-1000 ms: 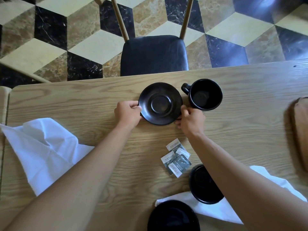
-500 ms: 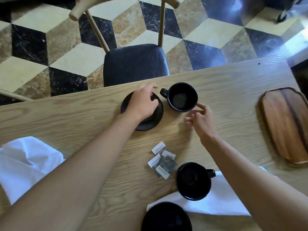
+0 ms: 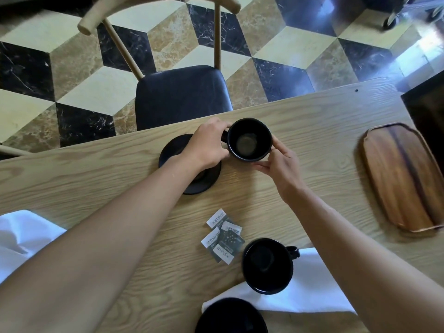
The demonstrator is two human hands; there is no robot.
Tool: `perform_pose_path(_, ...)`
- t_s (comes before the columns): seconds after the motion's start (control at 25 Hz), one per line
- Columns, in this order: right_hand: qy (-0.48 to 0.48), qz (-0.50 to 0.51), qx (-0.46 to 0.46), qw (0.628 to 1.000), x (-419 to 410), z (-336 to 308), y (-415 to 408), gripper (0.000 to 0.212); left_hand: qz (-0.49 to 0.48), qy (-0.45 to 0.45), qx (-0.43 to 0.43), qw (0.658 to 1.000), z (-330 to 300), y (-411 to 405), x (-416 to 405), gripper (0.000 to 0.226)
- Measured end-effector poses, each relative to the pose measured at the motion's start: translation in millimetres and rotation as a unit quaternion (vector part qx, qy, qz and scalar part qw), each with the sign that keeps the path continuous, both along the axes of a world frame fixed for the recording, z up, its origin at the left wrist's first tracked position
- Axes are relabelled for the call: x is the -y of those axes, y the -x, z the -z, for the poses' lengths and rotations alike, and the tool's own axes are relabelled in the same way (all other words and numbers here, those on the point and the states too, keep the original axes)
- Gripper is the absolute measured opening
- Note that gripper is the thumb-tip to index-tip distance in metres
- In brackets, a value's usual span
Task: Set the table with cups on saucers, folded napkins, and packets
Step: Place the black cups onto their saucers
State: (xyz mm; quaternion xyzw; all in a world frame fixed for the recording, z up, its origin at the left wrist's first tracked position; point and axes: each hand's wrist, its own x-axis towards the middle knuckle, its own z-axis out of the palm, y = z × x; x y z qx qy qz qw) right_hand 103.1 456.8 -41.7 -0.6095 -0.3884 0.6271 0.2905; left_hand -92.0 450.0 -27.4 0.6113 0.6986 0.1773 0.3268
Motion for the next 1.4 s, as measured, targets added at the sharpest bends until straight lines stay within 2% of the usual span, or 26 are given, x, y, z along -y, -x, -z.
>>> perform_pose_path(0.12,-0.056,-0.030,0.019,0.998,-8,-13,8,0.066,-0.033,-0.049,0.021,0.998,-12,9,5,0.065)
perform_pose_path(0.24,-0.076,-0.083,-0.001,0.994,-10,-29,30,0.067,-0.077,-0.080,0.008,0.994,-22,37,23,0.069)
perform_pose_path(0.56,-0.063,-0.240,0.017,0.969,27,-13,94,0.067,-0.146,-0.047,-0.003,0.988,-14,96,99,0.077)
perform_pose_path(0.96,-0.049,-0.257,0.085,0.961,37,4,92,0.060,-0.162,-0.037,-0.021,0.986,16,84,121,0.072)
perform_pose_path(1.4,-0.029,-0.251,0.061,0.966,42,12,92,0.064,-0.176,-0.033,-0.005,0.984,20,82,130,0.070)
